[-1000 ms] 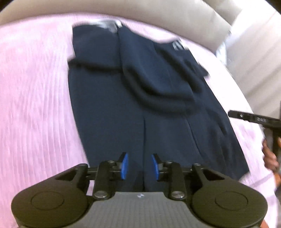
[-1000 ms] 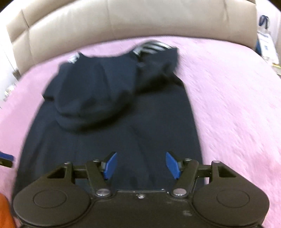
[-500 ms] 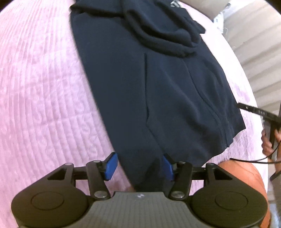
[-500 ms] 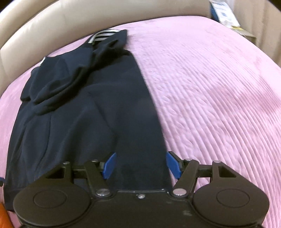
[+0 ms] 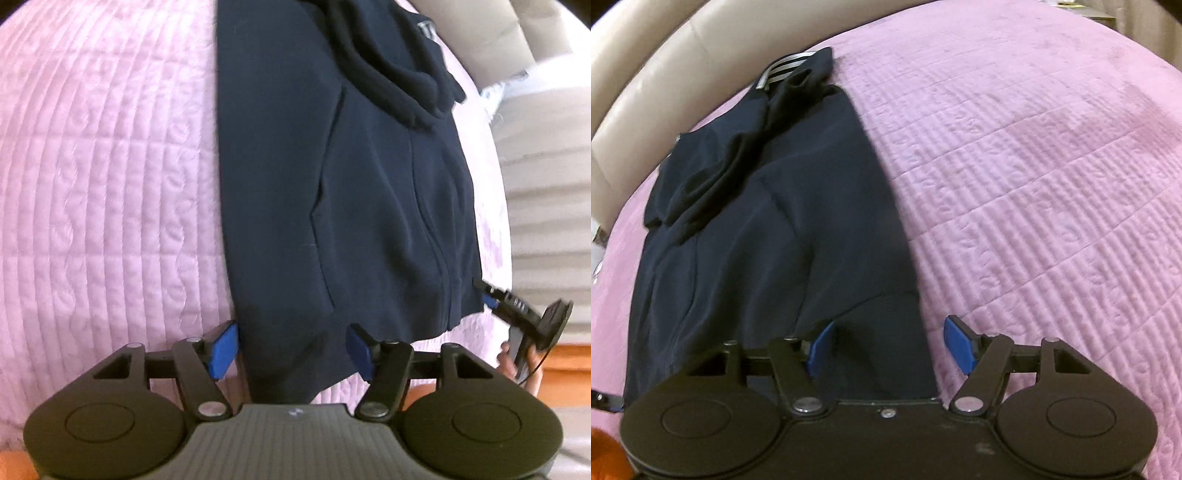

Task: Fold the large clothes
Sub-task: 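Grasp the hem with the right tool while the left tool grasps it too, lift toward hood, then lay the hem over the hood with both tools and open them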

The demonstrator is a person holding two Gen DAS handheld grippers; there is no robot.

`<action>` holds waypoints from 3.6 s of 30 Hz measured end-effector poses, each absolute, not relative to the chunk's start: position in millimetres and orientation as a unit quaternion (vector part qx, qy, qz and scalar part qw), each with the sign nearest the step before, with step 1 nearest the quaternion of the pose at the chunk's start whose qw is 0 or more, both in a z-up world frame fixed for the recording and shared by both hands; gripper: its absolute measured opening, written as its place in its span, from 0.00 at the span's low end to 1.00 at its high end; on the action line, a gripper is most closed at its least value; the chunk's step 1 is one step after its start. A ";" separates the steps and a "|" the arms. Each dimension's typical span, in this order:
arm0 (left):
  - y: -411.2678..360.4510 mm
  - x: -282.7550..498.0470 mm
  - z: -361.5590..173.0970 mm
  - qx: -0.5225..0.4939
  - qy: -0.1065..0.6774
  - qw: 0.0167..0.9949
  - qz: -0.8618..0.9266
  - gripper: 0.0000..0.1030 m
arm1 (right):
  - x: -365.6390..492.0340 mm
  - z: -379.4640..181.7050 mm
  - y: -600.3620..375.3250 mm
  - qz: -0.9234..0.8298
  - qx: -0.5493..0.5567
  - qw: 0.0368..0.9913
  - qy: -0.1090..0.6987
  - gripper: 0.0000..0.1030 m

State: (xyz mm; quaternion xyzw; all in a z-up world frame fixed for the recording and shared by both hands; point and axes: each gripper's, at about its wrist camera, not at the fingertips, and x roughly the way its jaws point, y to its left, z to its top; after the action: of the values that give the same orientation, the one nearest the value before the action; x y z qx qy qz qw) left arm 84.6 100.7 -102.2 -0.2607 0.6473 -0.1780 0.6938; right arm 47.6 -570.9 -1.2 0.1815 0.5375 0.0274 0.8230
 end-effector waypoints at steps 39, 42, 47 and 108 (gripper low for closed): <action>83.0 340.2 -11.0 -0.268 0.294 0.912 -0.101 0.18 | 430.8 6.0 -499.1 0.065 0.245 0.867 0.429 0.42; 102.1 357.0 -43.1 -0.292 0.328 0.893 -0.099 0.27 | 419.4 6.6 -524.4 0.094 0.293 0.861 0.406 0.70; 143.3 345.2 -32.2 -0.330 0.280 0.894 -0.114 0.69 | 416.4 34.2 -541.1 0.098 0.270 0.881 0.376 0.77; 57.3 343.4 -16.8 -0.062 0.258 0.962 0.060 0.19 | 378.4 44.3 -386.9 0.127 -0.009 0.898 0.421 0.04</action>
State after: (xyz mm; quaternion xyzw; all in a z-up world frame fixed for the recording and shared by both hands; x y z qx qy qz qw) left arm 343.4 57.3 -16.8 -0.0621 0.2582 0.0604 0.9622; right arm 378.4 -386.9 44.3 -0.0090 0.4208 0.1268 0.8982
